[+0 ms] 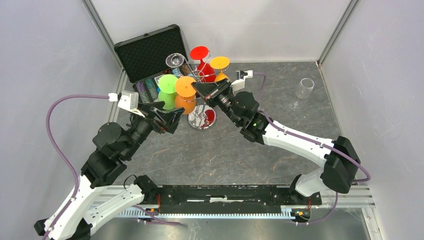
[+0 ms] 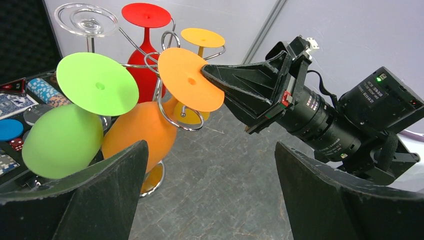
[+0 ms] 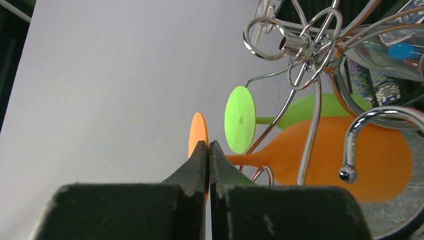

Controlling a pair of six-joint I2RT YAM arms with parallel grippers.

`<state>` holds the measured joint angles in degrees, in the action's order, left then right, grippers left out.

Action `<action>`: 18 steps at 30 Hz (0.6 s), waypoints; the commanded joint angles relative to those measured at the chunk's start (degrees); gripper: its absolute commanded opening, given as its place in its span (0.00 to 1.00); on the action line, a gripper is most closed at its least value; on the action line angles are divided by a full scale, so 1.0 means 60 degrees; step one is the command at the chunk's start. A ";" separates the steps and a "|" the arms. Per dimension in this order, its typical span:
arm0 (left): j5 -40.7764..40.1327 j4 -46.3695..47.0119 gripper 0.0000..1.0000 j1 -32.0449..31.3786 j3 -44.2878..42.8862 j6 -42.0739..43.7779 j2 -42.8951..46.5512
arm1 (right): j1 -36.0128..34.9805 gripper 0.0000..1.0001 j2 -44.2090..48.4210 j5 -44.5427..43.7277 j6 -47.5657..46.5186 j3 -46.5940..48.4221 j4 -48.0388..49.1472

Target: Take the wine glass off the wine glass rack

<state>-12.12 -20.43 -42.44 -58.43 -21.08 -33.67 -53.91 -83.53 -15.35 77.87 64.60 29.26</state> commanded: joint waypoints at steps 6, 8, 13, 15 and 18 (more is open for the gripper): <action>-0.0209 0.0392 1.00 0.0056 0.0139 0.0101 0.0059 | -0.0053 0.00 0.0341 -0.0895 -0.0008 0.0349 -0.0625; -0.0178 0.0445 1.00 0.0055 0.0195 0.0059 0.0023 | -0.0058 0.00 0.0525 -0.1071 0.0011 0.0191 -0.0709; -0.0041 0.0533 1.00 0.0056 0.0232 -0.0013 -0.0052 | -0.0039 0.00 0.1019 -0.1784 -0.0073 -0.0225 -0.0856; -0.0031 0.0535 1.00 0.0056 0.0220 -0.0023 -0.0045 | -0.0002 0.00 0.1120 -0.1994 -0.0088 -0.0358 -0.0831; 0.0024 0.0533 1.00 0.0056 0.0206 -0.0075 -0.0053 | 0.0113 0.00 0.1172 -0.2050 0.0007 -0.0463 -0.0815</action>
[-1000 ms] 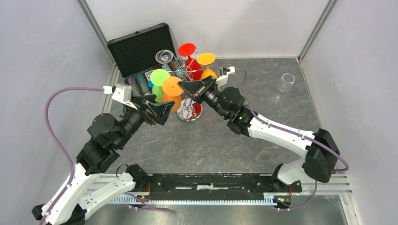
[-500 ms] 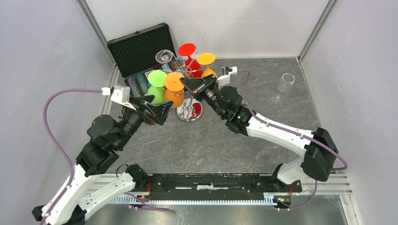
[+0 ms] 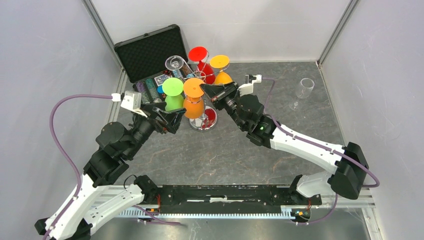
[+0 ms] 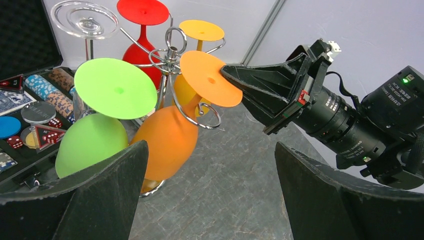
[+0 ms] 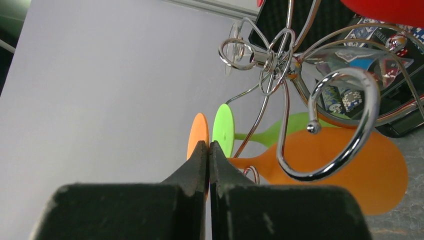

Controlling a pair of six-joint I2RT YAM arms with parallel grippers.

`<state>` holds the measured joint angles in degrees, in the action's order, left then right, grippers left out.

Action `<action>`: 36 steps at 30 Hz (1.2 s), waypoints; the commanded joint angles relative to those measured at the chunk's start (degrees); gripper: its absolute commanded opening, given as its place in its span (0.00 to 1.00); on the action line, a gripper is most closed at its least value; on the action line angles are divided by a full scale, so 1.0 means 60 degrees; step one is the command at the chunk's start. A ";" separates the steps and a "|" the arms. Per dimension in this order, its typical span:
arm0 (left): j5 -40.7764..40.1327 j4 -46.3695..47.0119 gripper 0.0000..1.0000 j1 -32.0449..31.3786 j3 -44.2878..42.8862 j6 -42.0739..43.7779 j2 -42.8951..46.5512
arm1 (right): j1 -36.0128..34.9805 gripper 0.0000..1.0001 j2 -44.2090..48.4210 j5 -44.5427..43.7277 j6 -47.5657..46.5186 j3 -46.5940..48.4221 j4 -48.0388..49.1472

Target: Take the wine glass off the wine glass rack

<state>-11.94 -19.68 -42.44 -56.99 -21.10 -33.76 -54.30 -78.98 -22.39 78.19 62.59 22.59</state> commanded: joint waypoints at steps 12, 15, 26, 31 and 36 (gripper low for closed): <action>0.0299 0.0323 1.00 0.0056 -0.0118 -0.0487 -0.0181 | 0.0316 0.00 0.0638 -0.0969 0.0066 -0.0212 -0.0147; 0.0462 0.0278 1.00 0.0056 -0.0167 -0.0566 -0.0284 | 0.0320 0.00 0.0753 -0.1046 0.0041 -0.0251 -0.0378; 0.1021 0.0320 1.00 0.0056 -0.0155 -0.0871 -0.0514 | 0.0319 0.00 0.2480 -0.0100 0.0372 -0.1656 -0.0125; 0.1576 0.0675 1.00 0.0056 -0.0043 -0.1338 -0.0506 | 0.0320 0.00 0.3887 0.0213 0.0429 -0.2543 -0.0140; 0.2573 0.1349 1.00 0.0056 0.0228 -0.2218 -0.0680 | 0.0316 0.00 0.5590 0.0064 0.0301 -0.3262 -0.0176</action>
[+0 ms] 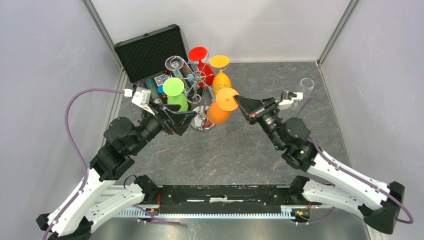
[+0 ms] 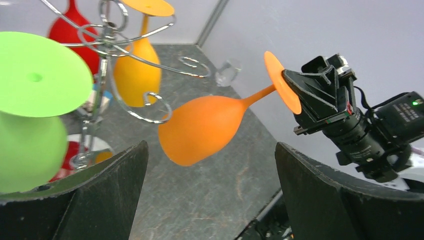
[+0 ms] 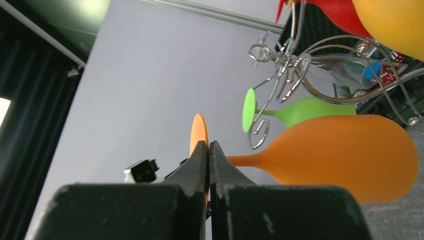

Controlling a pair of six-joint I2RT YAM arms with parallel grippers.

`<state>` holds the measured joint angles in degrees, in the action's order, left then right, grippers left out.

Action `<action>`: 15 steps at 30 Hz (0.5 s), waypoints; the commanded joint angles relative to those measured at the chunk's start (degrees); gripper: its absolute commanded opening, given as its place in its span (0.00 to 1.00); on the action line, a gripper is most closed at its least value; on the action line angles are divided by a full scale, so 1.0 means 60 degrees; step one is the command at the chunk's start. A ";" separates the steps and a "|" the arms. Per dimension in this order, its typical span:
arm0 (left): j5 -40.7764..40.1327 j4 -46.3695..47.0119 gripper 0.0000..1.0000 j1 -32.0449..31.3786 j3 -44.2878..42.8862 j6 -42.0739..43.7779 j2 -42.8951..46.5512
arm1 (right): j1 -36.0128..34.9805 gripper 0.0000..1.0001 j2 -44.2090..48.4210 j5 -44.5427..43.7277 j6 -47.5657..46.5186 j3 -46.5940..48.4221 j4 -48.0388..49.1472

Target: Take the wine glass off the wine glass rack

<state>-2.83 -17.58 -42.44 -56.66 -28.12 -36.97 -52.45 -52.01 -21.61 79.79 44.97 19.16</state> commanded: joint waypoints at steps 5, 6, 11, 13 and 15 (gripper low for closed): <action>0.2366 0.2418 1.00 0.0043 0.0567 -0.2539 -0.0733 | 0.0004 0.00 0.2494 -0.0291 -0.0118 -0.0813 0.0982; 0.2657 0.2797 1.00 0.0041 0.0624 -0.2860 -0.0900 | 0.0006 0.00 0.2693 -0.0267 -0.0122 -0.0830 0.1067; 0.4700 0.5182 0.96 -0.0002 0.0403 -0.4701 -0.2300 | 0.0010 0.00 0.3178 0.0172 -0.0072 -0.1054 0.1971; 0.4858 0.5606 0.93 -0.0094 0.0175 -0.4985 -0.2754 | 0.0012 0.00 0.3268 0.0323 -0.0056 -0.1134 0.2340; 0.4783 0.5722 0.92 -0.0155 -0.0020 -0.5044 -0.3020 | 0.0009 0.00 0.3334 0.0391 -0.0176 -0.1139 0.2518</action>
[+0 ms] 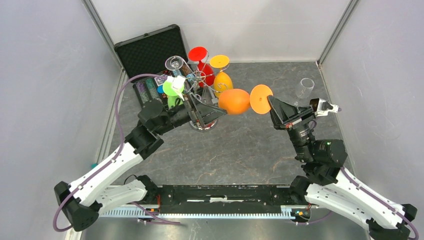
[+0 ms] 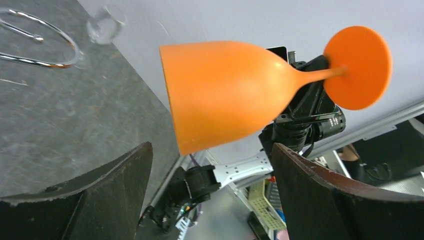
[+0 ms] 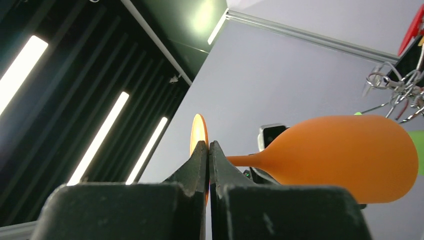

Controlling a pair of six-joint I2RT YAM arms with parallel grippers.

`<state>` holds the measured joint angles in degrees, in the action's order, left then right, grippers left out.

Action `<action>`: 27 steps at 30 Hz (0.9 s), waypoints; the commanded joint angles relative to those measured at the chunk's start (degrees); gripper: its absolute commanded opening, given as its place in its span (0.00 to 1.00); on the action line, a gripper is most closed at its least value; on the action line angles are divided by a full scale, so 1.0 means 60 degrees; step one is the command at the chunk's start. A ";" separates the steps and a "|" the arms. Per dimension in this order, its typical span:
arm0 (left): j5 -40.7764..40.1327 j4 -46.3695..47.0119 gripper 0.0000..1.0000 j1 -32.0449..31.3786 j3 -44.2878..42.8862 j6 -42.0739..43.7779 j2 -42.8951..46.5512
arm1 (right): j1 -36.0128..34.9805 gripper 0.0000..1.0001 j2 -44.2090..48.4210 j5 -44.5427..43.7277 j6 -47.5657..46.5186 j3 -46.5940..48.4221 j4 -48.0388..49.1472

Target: Take the wine glass off the wine glass rack

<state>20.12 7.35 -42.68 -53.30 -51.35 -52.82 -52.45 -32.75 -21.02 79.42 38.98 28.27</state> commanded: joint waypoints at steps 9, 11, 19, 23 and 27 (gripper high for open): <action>0.1713 0.3550 0.69 -0.0325 -0.0680 -0.1993 -0.0769 | 0.0007 0.00 0.0114 0.0303 0.0194 -0.0479 0.1459; 0.1877 0.4071 0.58 -0.0343 -0.0528 -0.2245 -0.0765 | 0.0018 0.00 0.0149 0.0199 0.0287 -0.0618 0.1586; 0.2379 0.5389 0.25 -0.0444 -0.0372 -0.2736 -0.0647 | 0.0017 0.00 0.0412 -0.0411 0.0363 -0.1102 0.1820; 0.2521 0.5832 0.08 -0.0461 -0.0355 -0.2701 -0.0629 | 0.0012 0.00 0.0338 -0.0422 0.0396 -0.1161 0.1804; 0.2368 0.5012 0.02 -0.0461 -0.0562 -0.1683 -0.0324 | 0.0020 0.01 0.0337 -0.0460 0.0231 -0.1122 0.1434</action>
<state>32.73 36.62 -44.69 -54.96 -65.28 -57.21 -52.47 -29.85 -22.33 84.44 32.91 42.39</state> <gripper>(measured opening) 0.127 0.010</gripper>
